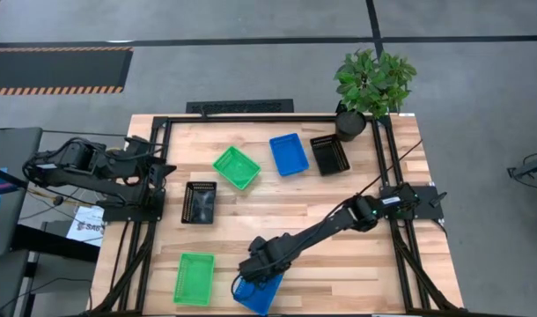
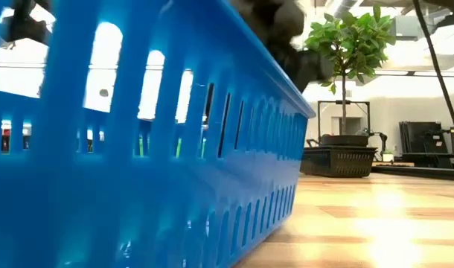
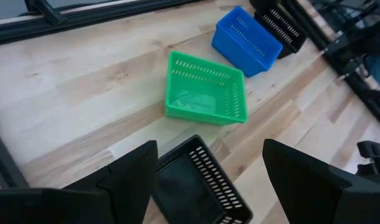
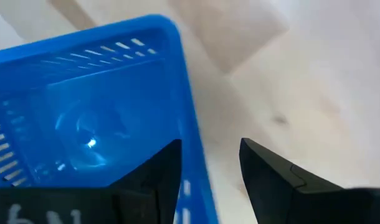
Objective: Stack baskets by color
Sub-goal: Stack the bottom blue bin on top of the top blue bins
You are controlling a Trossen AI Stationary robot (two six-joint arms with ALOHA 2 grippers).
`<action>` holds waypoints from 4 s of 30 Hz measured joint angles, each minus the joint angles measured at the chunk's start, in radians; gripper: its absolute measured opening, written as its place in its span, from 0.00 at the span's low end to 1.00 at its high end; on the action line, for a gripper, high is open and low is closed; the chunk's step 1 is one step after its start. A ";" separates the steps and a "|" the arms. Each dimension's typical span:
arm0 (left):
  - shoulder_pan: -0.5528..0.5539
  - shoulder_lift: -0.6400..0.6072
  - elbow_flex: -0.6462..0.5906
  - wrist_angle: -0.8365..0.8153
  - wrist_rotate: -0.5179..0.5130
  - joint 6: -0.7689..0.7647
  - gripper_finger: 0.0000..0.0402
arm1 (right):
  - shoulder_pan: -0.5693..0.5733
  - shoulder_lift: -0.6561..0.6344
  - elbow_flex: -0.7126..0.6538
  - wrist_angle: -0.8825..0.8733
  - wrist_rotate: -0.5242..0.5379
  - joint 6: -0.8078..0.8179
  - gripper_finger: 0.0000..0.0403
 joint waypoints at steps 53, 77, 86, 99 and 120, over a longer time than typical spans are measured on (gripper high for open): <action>0.000 0.000 0.000 -0.032 -0.149 0.037 0.69 | -0.931 -0.406 0.004 -0.162 0.188 -1.763 0.02; 0.000 0.000 0.000 -0.049 -0.270 -0.082 0.69 | -0.975 -0.242 0.003 -0.163 -0.005 -1.930 0.07; 0.000 0.000 0.000 -0.073 -0.267 -0.079 0.69 | -0.966 -0.229 0.004 -0.164 -0.032 -1.916 0.06; 0.000 0.000 0.000 -0.077 -0.274 -0.077 0.69 | -0.973 -0.227 0.003 -0.147 -0.039 -1.920 0.07; 0.000 0.000 0.000 -0.076 -0.298 -0.078 0.69 | -0.955 -0.228 -0.142 -0.104 -0.030 -1.947 0.09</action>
